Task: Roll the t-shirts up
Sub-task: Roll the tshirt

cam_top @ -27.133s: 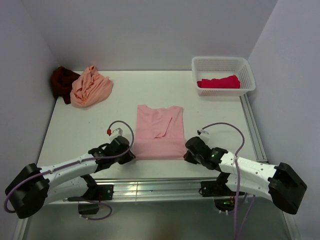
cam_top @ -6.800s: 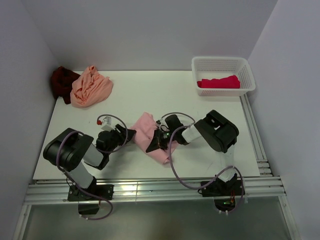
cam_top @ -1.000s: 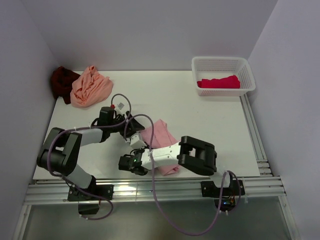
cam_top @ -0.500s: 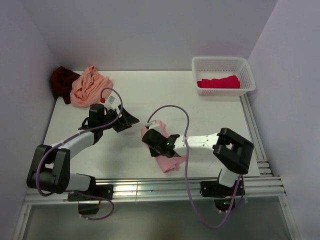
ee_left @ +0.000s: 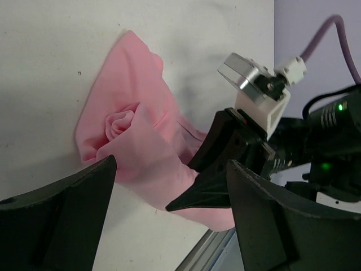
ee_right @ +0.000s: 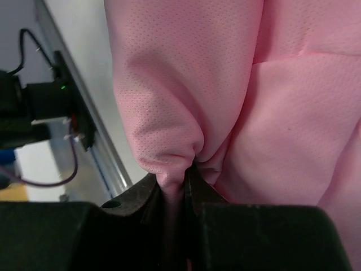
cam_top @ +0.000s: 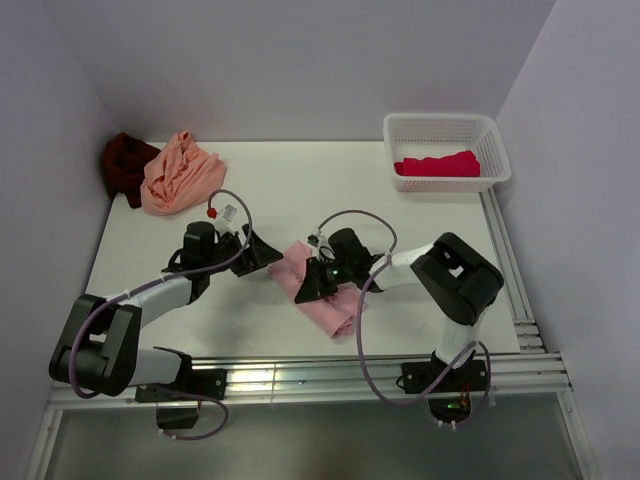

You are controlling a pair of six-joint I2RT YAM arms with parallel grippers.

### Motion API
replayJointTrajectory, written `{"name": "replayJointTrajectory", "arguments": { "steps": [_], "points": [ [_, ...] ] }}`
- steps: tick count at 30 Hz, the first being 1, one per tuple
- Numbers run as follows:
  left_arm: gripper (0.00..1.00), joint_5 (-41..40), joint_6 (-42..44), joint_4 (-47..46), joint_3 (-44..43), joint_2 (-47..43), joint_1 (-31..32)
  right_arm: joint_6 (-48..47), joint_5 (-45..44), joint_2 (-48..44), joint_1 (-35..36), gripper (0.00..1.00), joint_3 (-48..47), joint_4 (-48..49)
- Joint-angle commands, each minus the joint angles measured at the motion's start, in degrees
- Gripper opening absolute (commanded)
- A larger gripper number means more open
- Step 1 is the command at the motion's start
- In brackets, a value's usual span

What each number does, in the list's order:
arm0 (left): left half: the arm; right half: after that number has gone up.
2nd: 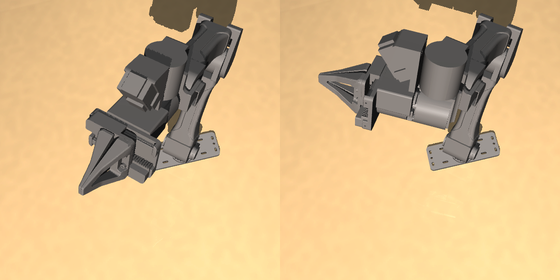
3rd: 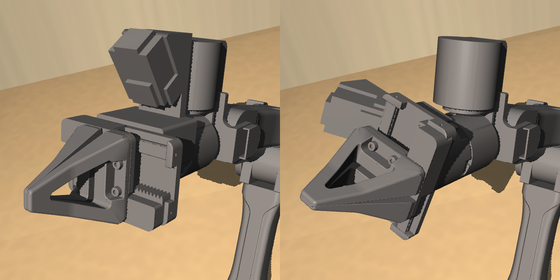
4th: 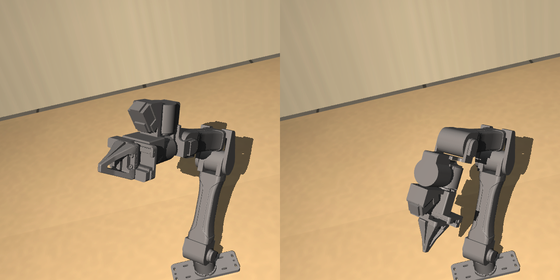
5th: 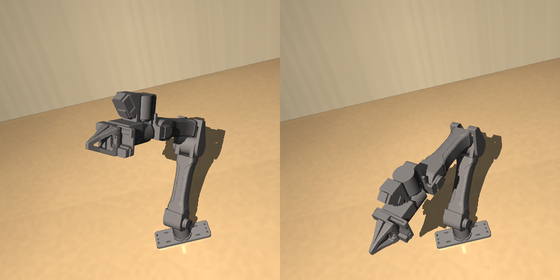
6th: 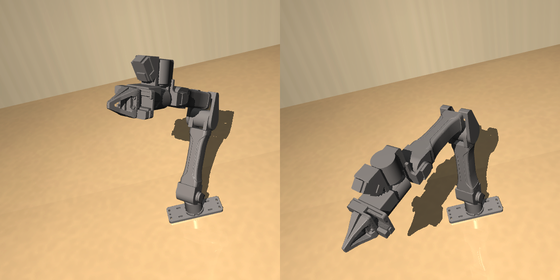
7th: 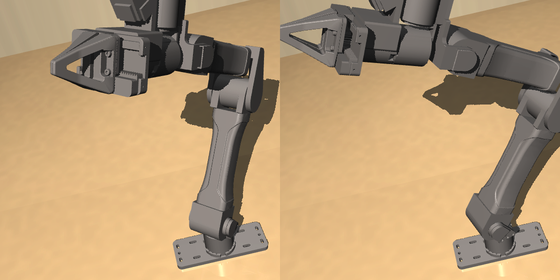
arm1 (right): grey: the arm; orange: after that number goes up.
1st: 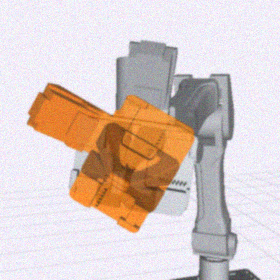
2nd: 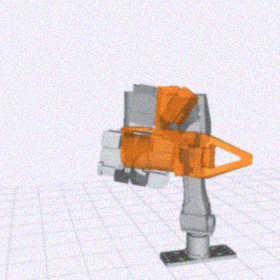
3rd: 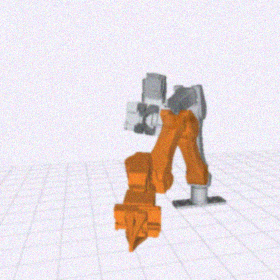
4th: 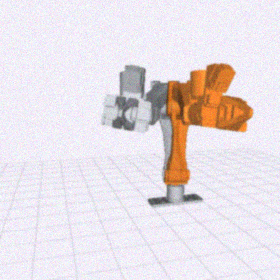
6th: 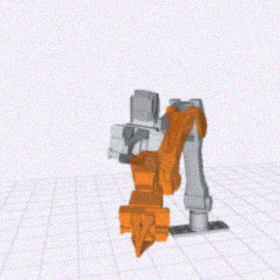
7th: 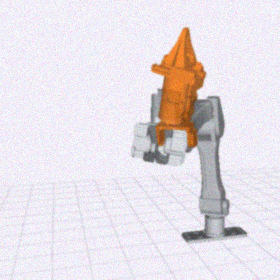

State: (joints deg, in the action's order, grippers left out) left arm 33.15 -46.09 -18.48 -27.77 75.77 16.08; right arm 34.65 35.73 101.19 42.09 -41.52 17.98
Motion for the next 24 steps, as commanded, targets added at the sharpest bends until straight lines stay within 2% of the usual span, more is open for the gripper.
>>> {"name": "replayJointTrajectory", "arguments": {
  "steps": [1,7,15,24],
  "points": [
    [0.84,-1.85,1.96,-4.28,1.13,-0.62,1.32,-2.04,13.22,4.88,-2.26,0.0,1.62,3.2],
    [0.84,-8.09,5.65,1.42,-1.49,0.61,2.2,-4.94,14.11,6.74,-3.94,0.0,0.74,0.04],
    [0.79,-9.59,8.2,3.01,-2.64,2.63,2.21,-5.38,15.08,10.17,-5.7,0.0,-1.9,-2.42],
    [0.5,-8.45,8.47,1.96,-0.36,3.6,2.21,-5.57,14.37,10.87,-6.58,0.0,-2.43,-3.04]
  ]
}}
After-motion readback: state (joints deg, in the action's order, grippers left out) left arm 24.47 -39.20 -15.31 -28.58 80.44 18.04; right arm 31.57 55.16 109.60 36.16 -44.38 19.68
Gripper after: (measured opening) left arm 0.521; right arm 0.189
